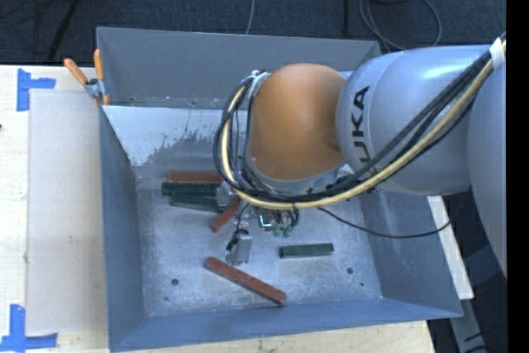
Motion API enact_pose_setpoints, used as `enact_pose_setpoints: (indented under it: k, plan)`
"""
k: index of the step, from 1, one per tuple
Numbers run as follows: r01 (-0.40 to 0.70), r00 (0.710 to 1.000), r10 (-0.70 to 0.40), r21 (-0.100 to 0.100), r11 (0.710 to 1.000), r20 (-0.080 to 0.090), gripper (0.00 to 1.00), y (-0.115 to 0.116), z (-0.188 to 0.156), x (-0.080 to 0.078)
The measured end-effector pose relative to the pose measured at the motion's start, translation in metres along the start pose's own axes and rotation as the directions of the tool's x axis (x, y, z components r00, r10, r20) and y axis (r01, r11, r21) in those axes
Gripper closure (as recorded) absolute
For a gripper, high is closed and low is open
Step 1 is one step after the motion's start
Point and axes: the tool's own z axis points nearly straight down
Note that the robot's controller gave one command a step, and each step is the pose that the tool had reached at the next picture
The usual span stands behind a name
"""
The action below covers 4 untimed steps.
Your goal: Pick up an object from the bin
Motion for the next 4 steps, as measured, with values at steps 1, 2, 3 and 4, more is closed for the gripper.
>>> enact_pose_setpoints:
  k: [1, 2, 3, 4]
  plan:
    - [-0.005, 1.000, 0.005, -0.001, 1.000, 0.007, 0.00, -0.001, -0.004, -0.002]
    - [-0.048, 0.999, 0.048, -0.004, 0.999, 0.016, 0.00, -0.007, 0.013, 0.001]
    - [-0.204, 0.979, 0.204, 0.001, 0.979, 0.002, 0.00, -0.050, 0.061, 0.026]
    - [-0.326, 0.945, 0.326, -0.003, 0.945, 0.006, 0.00, -0.047, 0.028, 0.045]
